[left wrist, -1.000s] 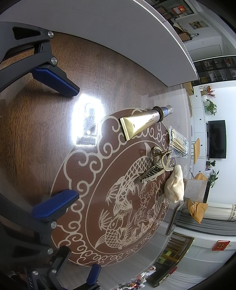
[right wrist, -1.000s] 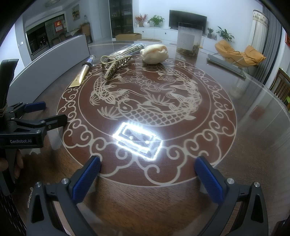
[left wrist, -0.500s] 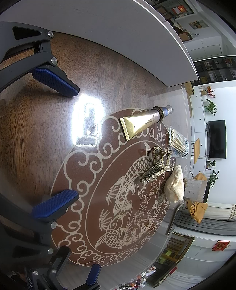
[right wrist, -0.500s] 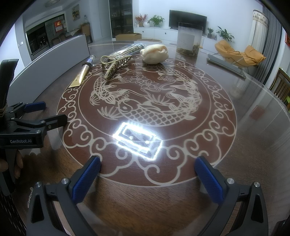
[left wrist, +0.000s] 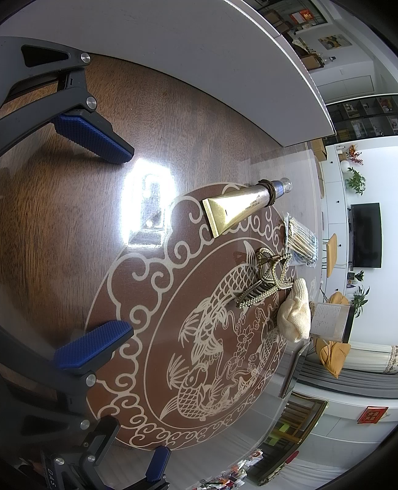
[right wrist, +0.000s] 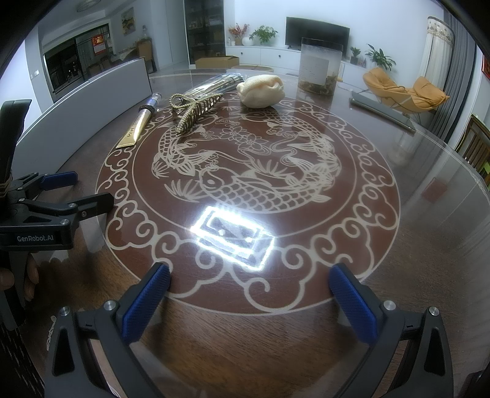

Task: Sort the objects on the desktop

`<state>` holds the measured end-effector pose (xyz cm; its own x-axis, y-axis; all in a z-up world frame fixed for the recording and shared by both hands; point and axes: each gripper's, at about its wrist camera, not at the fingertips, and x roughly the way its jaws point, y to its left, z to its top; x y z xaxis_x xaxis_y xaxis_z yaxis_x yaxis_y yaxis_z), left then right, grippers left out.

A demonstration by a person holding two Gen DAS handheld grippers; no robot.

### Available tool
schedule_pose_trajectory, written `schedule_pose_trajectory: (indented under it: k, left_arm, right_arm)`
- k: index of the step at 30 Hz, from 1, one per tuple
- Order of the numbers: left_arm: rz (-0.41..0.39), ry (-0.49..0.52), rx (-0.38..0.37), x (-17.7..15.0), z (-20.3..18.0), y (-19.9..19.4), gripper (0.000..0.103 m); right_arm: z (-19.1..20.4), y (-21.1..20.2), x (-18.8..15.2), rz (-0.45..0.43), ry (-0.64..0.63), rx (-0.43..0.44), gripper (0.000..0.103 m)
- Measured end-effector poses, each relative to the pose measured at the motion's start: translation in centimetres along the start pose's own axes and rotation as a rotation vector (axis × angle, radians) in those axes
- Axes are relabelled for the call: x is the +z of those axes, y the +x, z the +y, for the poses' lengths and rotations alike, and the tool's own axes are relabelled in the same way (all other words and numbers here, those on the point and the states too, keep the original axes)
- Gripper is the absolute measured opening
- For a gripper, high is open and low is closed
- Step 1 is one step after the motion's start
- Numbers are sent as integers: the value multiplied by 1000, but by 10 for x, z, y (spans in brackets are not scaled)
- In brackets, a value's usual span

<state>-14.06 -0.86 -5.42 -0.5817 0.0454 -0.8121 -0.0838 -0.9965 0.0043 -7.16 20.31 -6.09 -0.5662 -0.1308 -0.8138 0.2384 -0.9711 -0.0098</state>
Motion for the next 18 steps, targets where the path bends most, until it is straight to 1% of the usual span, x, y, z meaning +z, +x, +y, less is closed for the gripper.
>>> schedule_pose_trajectory:
  k: [18]
  left_arm:
    - [0, 0, 0, 0, 0, 0, 103]
  right_arm:
    - [-1, 0, 0, 0, 1, 0, 103]
